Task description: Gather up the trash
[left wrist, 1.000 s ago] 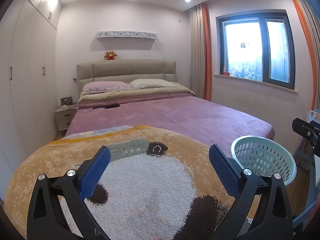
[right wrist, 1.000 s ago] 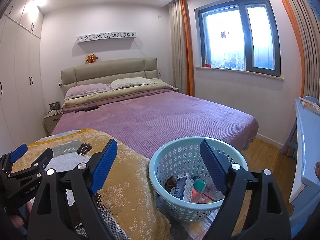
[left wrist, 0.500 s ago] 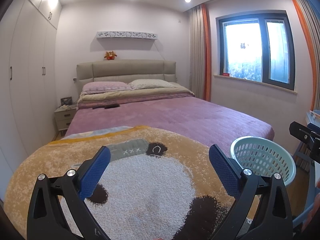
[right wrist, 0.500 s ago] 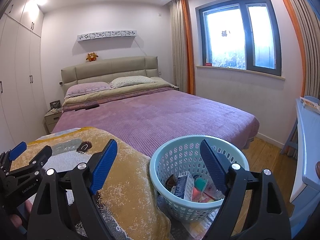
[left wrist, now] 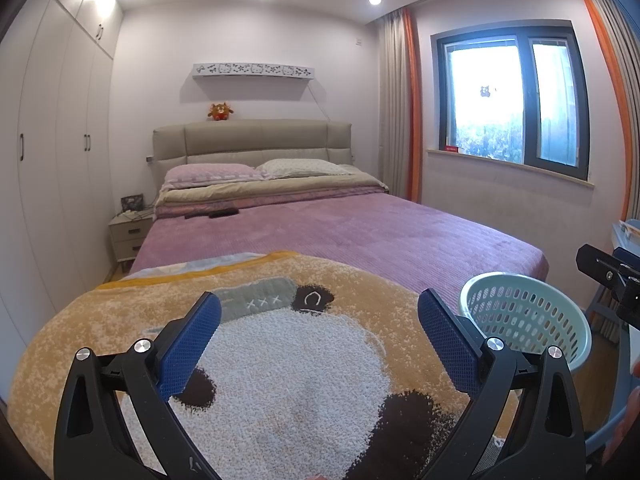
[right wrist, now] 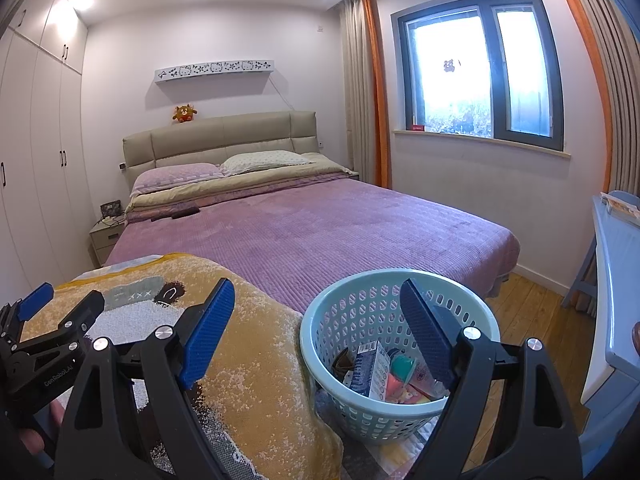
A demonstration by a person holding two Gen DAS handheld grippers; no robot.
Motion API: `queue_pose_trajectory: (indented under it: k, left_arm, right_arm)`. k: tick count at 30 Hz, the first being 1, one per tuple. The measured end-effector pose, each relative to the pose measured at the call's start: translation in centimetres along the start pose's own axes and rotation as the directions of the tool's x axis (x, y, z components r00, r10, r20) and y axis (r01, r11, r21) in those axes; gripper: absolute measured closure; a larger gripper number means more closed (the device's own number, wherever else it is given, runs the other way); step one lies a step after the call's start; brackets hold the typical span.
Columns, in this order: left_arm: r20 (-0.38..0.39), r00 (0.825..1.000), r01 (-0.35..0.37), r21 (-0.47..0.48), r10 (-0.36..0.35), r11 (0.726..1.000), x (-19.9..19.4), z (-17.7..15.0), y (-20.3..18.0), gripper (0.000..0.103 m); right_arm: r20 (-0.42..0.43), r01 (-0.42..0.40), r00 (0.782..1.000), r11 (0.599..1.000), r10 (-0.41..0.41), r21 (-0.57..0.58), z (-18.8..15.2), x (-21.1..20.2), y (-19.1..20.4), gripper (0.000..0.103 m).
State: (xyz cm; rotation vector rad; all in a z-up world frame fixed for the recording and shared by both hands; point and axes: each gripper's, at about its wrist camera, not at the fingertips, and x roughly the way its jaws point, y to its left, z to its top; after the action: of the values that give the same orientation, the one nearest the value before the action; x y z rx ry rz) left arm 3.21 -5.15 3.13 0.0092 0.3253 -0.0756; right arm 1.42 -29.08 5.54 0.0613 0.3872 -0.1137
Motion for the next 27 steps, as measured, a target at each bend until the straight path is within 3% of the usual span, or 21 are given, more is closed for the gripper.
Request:
queue_pose_trajectory:
  k: [27]
  left_arm:
    - [-0.002, 1.000, 0.000, -0.001, 0.000, 1.000, 0.12, -0.03, 0.09, 0.007]
  right_arm:
    - [-0.002, -0.001, 1.000, 1.000, 0.001, 0.003, -0.22, -0.28, -0.04, 0.023]
